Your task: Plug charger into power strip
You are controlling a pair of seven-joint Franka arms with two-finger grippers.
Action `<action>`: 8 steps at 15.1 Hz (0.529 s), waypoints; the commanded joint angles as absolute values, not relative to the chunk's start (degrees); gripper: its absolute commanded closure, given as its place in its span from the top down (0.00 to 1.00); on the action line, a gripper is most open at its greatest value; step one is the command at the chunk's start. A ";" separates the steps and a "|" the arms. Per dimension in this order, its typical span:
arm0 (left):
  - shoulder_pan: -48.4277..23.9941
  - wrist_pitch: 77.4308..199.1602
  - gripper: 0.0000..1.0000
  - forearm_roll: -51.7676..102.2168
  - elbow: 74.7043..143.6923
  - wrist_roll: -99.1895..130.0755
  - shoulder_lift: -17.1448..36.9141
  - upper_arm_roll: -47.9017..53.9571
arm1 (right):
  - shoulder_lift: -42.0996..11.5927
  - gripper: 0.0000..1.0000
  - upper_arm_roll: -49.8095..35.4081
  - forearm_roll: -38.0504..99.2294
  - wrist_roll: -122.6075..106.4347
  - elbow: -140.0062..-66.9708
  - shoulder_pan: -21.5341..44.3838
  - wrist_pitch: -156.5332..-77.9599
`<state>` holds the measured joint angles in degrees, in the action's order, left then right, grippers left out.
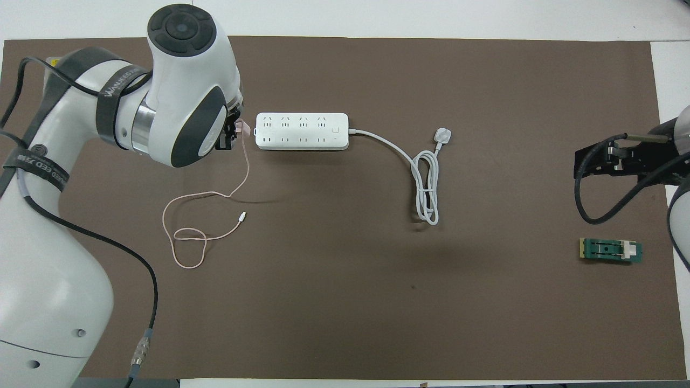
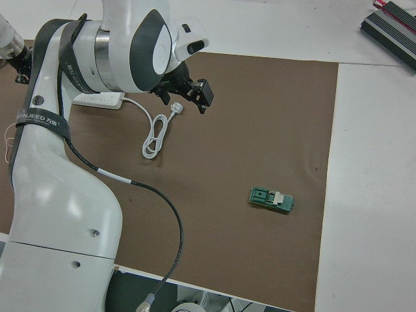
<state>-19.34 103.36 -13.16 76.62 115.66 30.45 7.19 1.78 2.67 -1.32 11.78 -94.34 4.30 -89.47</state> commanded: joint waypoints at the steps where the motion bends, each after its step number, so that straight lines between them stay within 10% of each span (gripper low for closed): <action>1: -21.18 103.80 0.00 -15.37 74.53 118.38 32.78 6.33 | 2.37 1.00 2.20 -1.32 10.81 -94.22 2.81 -88.33; 8: -22.06 105.38 0.00 -16.17 73.75 119.36 35.24 6.24 | 2.37 1.00 2.20 -1.32 10.81 -94.22 2.99 -88.33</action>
